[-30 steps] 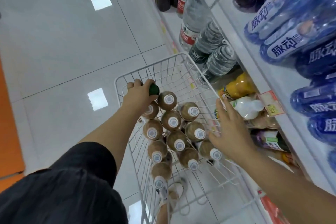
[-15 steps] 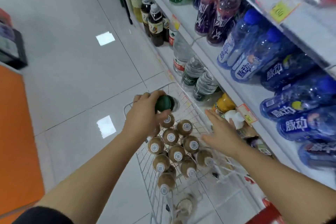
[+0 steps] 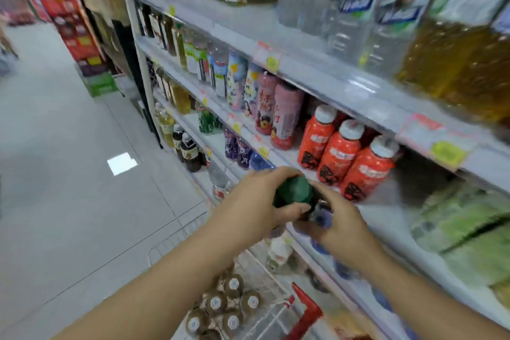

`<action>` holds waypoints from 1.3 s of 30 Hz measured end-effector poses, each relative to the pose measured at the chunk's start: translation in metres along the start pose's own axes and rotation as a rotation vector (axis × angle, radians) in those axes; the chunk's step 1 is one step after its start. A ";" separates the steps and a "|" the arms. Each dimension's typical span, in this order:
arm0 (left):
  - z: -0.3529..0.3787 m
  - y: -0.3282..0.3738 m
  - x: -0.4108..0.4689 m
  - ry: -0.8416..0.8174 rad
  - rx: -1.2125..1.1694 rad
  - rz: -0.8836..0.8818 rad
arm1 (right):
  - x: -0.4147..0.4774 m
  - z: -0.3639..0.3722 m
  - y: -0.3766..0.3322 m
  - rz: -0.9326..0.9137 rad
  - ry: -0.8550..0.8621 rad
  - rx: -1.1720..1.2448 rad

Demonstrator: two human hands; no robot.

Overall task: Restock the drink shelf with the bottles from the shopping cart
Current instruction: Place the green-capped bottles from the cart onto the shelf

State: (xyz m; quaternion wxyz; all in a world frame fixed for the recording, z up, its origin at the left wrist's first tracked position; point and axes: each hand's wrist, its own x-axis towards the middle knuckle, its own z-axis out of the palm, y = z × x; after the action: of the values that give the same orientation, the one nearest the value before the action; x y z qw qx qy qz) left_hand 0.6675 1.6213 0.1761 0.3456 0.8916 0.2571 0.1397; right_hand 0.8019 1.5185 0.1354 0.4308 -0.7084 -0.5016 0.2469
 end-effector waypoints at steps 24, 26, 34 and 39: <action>0.069 0.398 -0.055 0.194 0.045 1.167 | -0.323 -0.281 -0.090 -0.277 1.136 -0.273; 0.082 0.404 -0.056 0.208 0.006 1.195 | -0.341 -0.292 -0.077 -0.243 1.220 -0.263; 0.108 0.410 -0.041 0.197 -0.021 1.199 | -0.354 -0.323 -0.046 -0.114 1.344 -0.254; 0.113 0.411 -0.032 0.166 0.011 1.179 | -0.342 -0.333 -0.032 -0.033 1.383 -0.287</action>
State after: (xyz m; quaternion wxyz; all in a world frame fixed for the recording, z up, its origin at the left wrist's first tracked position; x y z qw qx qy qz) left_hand 0.8375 1.2840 0.3751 0.1839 0.8719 -0.2545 0.3758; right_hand 0.9186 1.0860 0.3038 0.5567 -0.7449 -0.1512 -0.3353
